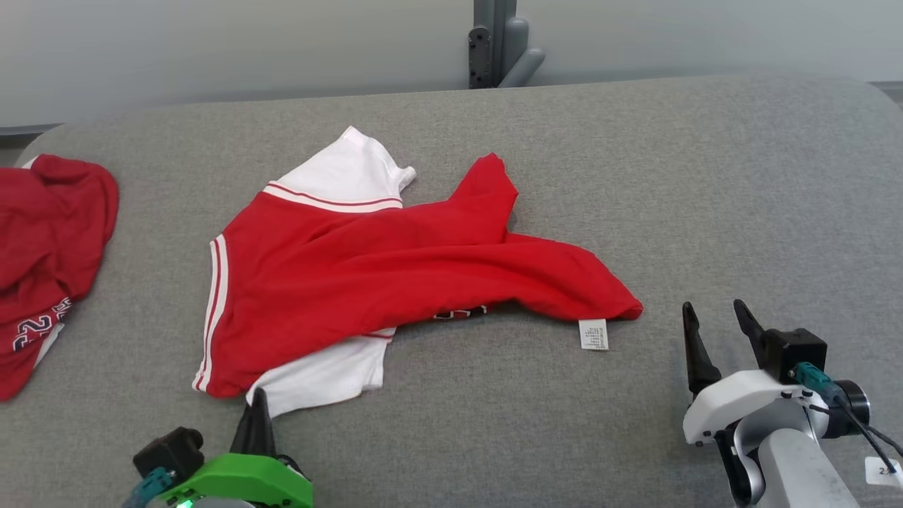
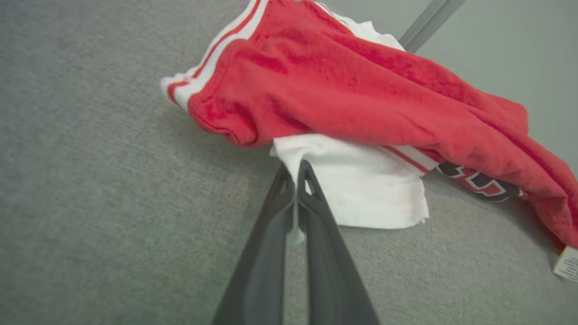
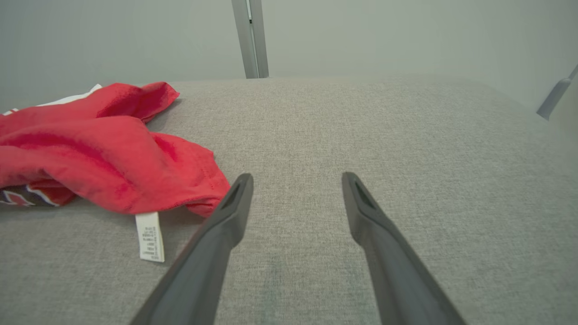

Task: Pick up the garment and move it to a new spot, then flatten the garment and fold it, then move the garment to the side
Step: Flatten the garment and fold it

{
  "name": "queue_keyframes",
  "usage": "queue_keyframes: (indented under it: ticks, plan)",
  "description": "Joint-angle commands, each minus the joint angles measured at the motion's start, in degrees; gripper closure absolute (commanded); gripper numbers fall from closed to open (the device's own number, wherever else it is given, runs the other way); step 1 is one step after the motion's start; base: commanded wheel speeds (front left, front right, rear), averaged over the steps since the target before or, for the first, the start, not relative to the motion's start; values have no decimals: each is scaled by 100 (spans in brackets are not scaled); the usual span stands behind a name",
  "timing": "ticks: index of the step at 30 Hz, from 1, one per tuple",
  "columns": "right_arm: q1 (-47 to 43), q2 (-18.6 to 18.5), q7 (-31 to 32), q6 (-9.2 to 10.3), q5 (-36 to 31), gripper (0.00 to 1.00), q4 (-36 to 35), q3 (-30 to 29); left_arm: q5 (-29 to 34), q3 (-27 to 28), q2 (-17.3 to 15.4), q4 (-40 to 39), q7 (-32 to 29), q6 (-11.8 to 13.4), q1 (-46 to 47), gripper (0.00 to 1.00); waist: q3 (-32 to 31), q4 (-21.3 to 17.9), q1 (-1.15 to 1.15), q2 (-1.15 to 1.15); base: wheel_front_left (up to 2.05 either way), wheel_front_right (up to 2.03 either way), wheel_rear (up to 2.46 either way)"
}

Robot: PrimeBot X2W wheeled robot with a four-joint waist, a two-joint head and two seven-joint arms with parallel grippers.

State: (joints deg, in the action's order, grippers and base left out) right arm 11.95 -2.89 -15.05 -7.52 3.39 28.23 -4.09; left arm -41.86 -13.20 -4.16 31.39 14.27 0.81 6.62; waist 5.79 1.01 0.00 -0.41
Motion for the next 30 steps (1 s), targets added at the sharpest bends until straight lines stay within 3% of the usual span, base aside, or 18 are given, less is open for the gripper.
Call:
queue_keyframes:
  ticks: [1,7,13,30]
  plan:
    - [148,0,-15,6,19,0,130,-24,76,106,-70,-172,56,63,-126,100,14,152,0,41,0,0,0]
    - [391,-5,-15,6,291,0,594,88,216,545,-229,-1285,88,278,-560,100,11,426,0,41,0,0,0]
    - [131,-10,-15,6,721,0,764,483,334,491,-260,-2160,-1,475,-966,100,15,587,0,41,0,0,0]
    - [746,-8,-15,6,1166,0,1654,725,290,412,-273,-2378,-72,554,-1066,100,120,712,0,41,0,0,0]
